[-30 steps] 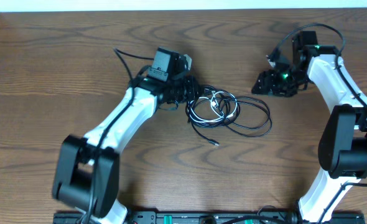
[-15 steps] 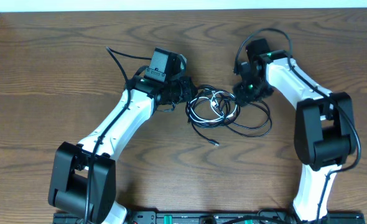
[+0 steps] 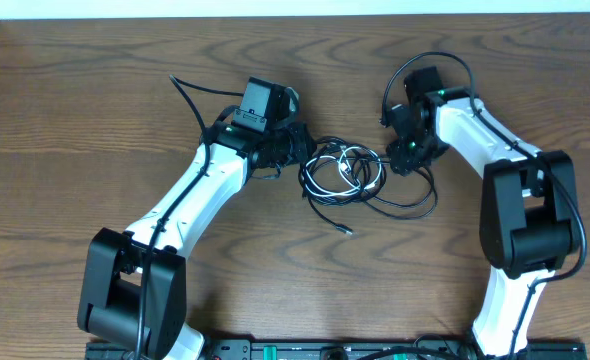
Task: Untangle cables
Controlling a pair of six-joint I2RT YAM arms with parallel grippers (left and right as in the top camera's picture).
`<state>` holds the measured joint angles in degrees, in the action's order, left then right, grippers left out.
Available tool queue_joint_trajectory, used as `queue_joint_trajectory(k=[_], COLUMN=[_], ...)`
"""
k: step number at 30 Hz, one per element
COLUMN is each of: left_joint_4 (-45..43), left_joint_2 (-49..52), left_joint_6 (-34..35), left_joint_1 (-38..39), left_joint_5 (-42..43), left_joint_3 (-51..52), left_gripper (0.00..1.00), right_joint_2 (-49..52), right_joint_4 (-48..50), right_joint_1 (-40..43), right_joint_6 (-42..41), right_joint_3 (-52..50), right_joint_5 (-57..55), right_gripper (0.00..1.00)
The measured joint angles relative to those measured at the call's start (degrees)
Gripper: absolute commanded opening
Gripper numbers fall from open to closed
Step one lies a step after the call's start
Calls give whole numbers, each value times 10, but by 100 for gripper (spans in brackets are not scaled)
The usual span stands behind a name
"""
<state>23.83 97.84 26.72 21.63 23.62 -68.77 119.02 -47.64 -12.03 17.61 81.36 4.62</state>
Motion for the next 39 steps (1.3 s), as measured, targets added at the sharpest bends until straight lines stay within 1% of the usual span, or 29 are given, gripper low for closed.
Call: queue_joint_trajectory(k=[1, 3, 8, 11, 13, 15, 18, 20, 21, 23, 26, 33, 35, 37, 39], left_joint_4=[0, 0, 0, 0, 0, 0, -1, -4, -9, -24, -71, -140, -148, -151, -151], left_joint_2=[0, 0, 0, 0, 0, 0, 0, 0, 0, 0, 0, 1, 1, 1, 1], left_joint_6=[0, 0, 0, 0, 0, 0, 0, 0, 0, 1, 1, 1, 1, -2, -3], left_joint_1=[0, 0, 0, 0, 0, 0, 0, 0, 0, 0, 0, 0, 0, 0, 0], left_joint_5=[0, 0, 0, 0, 0, 0, 0, 0, 0, 5, 29, 83, 90, 93, 92], left_joint_3=[0, 0, 0, 0, 0, 0, 0, 0, 0, 0, 0, 0, 0, 0, 0], left_gripper=[30, 30, 30, 30, 30, 30, 30, 30, 35, 40, 44, 63, 65, 69, 70], right_joint_2=[-6, -9, -7, 2, 0, -21, -80, -113, -141, -165, -173, -173, -173, -173, -173], right_joint_4=[11, 19, 21, -27, -57, -76, -92, -95, -100, -108, -113, -121, -122, -122, -123], right_joint_1=[0, 0, 0, -1, -1, -1, -1, -1, -1, -1, -1, -1, -1, -1, -1], right_joint_6=[-2, -12, -73, -92, -95, -94, -94, -94, -94, -94, -94, -94, -94, -94, -94], right_joint_3=[-10, -16, -10, 24, 75, 130, 162, 168, 172, 173, 173, 173, 173, 173, 173], right_joint_5=[0, 0, 29, 90, 152, 223, 289, 314, 332, 350, 361, 377, 383, 387, 391], right_gripper=[15, 1, 1, 1, 1, 1, 1, 1, 1, 1, 1, 1, 1, 1, 1])
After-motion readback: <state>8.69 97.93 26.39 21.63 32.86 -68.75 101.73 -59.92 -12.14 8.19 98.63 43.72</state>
